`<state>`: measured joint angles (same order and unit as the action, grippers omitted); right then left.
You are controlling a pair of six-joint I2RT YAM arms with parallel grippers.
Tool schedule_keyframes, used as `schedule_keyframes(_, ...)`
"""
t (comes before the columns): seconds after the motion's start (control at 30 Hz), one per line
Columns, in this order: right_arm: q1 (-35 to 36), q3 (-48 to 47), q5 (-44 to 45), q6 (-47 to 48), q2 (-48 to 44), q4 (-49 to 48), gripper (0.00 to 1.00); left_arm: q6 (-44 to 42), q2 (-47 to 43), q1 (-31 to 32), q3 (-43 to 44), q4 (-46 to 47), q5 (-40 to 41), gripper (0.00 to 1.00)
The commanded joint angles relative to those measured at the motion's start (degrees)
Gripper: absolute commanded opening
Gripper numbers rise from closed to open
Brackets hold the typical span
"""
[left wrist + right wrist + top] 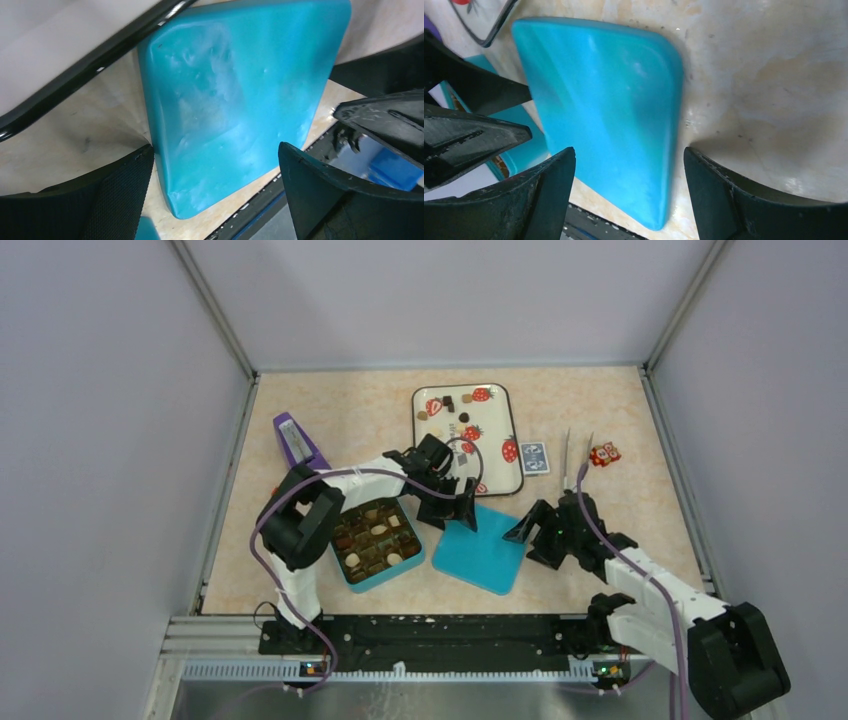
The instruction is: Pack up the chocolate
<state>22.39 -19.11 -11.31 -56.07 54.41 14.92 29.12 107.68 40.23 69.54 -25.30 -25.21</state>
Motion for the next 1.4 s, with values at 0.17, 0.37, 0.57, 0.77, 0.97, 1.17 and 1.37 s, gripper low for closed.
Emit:
schedule_keyframes(0.17,0.4,7.99,-9.33,-6.1,1.04,-18.06,0.78,0.17,4.4,0.32,-0.8,5.15,-9.89,0.99)
schedule_keyframes(0.37,0.37,7.95,-12.13,-6.72,-5.02,-23.44,0.78,-0.2,5.78,0.36,0.1,5.37,-11.28,0.99)
schedule_keyframes(0.57,0.37,8.74,-15.64,-6.98,-8.2,-30.31,0.77,-0.12,6.24,0.33,-0.02,5.96,-11.86,0.99)
schedule_keyframes(0.77,0.37,10.28,-16.14,-8.4,-12.39,-36.62,0.77,0.18,6.37,0.3,-0.18,6.54,-12.43,0.99)
schedule_keyframes(0.97,0.44,9.25,-16.56,-8.2,-15.89,-38.97,0.77,0.14,6.34,0.33,-0.08,7.08,-13.37,0.99)
schedule_keyframes(1.17,0.42,7.75,-16.75,-7.96,-14.97,-37.99,0.77,0.14,6.01,0.36,0.42,7.47,-15.06,0.99)
schedule_keyframes(1.37,0.42,8.18,-18.39,-11.21,-10.69,-45.19,0.76,0.22,5.89,0.3,0.33,8.51,-16.27,0.99)
